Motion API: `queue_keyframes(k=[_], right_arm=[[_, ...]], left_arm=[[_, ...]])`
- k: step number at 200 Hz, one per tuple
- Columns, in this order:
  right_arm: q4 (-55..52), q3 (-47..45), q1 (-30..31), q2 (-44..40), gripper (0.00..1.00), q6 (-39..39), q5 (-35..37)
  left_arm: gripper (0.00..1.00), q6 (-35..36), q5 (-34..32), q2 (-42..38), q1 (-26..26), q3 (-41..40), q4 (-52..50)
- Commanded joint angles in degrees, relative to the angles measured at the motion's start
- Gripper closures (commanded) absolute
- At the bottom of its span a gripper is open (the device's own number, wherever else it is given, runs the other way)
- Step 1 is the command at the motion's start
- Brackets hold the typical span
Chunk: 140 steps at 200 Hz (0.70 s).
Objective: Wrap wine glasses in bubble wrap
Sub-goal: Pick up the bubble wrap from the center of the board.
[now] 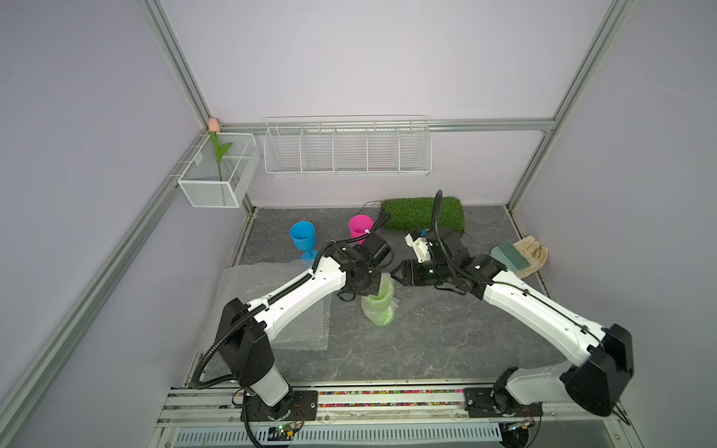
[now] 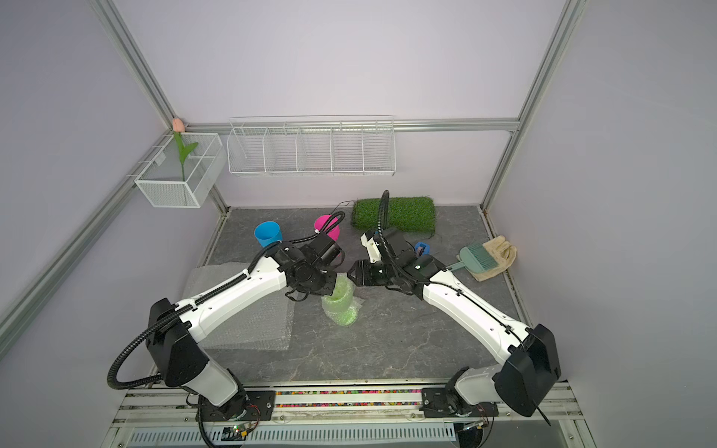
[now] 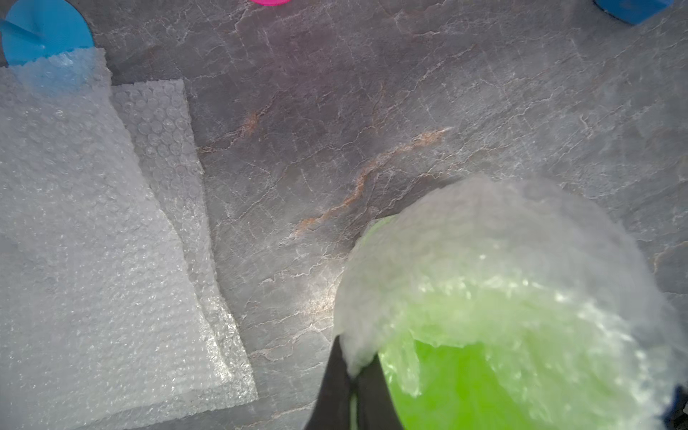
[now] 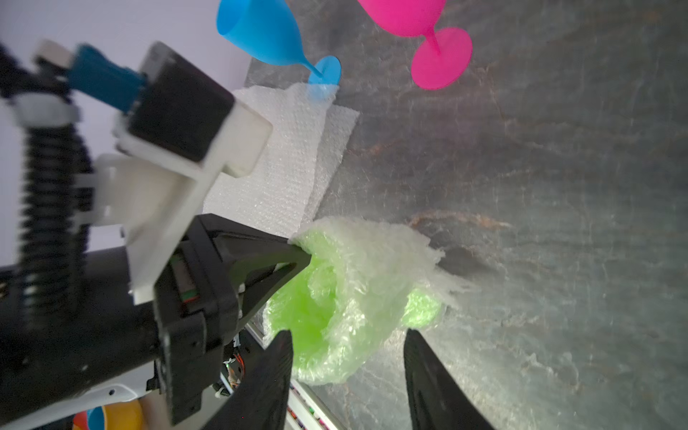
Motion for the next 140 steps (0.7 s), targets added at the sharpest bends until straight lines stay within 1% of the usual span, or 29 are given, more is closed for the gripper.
queue_keyframes(k=[1, 13, 67, 87, 107, 122, 140], right_arm=[[-11.84, 4.26, 1.45, 2.62, 0.50, 7.03, 3.34], [-12.51, 5.24, 2.03, 4.26, 0.52, 7.41, 4.04], [-10.85, 6.52, 2.83, 10.18, 0.60, 7.18, 2.76], [-10.88, 6.77, 2.95, 11.68, 0.64, 6.71, 3.12], [-11.82, 7.07, 3.11, 12.45, 0.69, 6.07, 4.80], [-13.55, 7.80, 3.10, 12.74, 0.76, 5.34, 6.59], [-15.76, 9.11, 3.00, 12.42, 0.84, 4.21, 9.51]], left_arm=[[0.99, -0.87, 0.27, 0.16, 0.10, -1.13, 1.01], [0.99, -1.09, 0.64, -0.10, 0.07, -1.51, 1.43], [0.98, -1.33, 1.74, -0.56, 0.07, -3.03, 2.89], [0.98, -1.49, 3.50, -0.85, 0.09, -3.26, 4.30], [0.96, -2.11, 5.28, -1.63, 0.09, -3.95, 6.27], [0.95, -2.16, 5.33, -2.02, 0.10, -3.91, 6.63], [0.86, -1.80, 4.08, -2.71, 0.06, -3.23, 5.87]])
